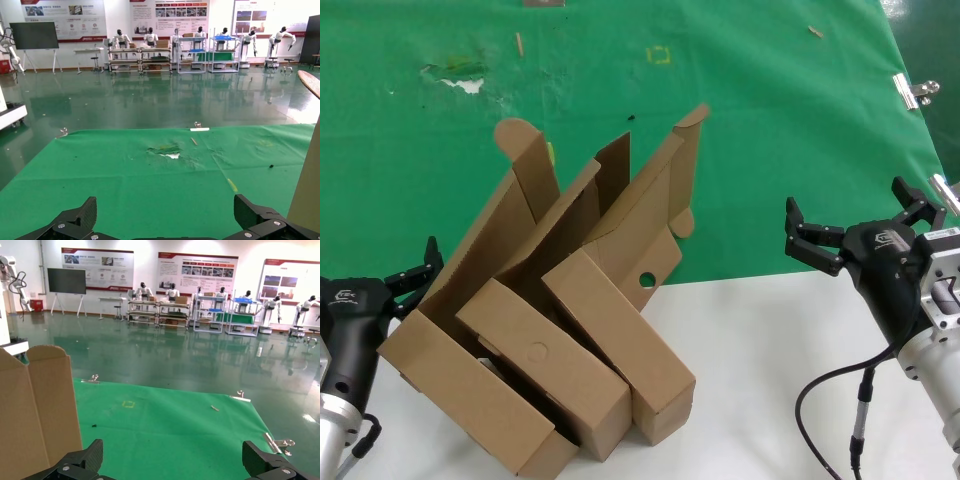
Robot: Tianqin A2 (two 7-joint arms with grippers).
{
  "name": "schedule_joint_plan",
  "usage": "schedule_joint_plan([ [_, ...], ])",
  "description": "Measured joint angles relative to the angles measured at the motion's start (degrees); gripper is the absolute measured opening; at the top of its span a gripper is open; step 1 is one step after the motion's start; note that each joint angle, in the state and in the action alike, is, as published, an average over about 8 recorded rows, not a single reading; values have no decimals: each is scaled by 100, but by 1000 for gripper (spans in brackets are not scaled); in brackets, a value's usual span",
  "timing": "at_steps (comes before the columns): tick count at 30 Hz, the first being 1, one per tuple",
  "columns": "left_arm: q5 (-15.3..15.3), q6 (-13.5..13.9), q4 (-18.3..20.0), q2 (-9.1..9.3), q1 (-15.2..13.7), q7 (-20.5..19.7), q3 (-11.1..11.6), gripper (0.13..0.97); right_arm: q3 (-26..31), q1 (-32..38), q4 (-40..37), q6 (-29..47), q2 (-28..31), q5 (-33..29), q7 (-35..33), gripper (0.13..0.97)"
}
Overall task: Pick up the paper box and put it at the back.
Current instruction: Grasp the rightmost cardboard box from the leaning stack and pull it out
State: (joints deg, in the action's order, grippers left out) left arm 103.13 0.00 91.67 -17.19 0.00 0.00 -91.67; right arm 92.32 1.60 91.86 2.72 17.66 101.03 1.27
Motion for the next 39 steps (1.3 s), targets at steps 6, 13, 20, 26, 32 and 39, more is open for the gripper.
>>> schedule_joint_plan([
  [6, 0, 0, 0, 0, 0, 0, 0, 966, 0, 0, 0, 0, 0, 0, 0, 965],
  [13, 0, 0, 0, 0, 0, 0, 0, 966, 0, 0, 0, 0, 0, 0, 0, 965],
  [20, 0, 0, 0, 0, 0, 0, 0, 966, 0, 0, 0, 0, 0, 0, 0, 965],
  [26, 0, 0, 0, 0, 0, 0, 0, 966, 0, 0, 0, 0, 0, 0, 0, 965],
  [32, 0, 0, 0, 0, 0, 0, 0, 966, 0, 0, 0, 0, 0, 0, 0, 965],
  [39, 0, 0, 0, 0, 0, 0, 0, 966, 0, 0, 0, 0, 0, 0, 0, 965],
])
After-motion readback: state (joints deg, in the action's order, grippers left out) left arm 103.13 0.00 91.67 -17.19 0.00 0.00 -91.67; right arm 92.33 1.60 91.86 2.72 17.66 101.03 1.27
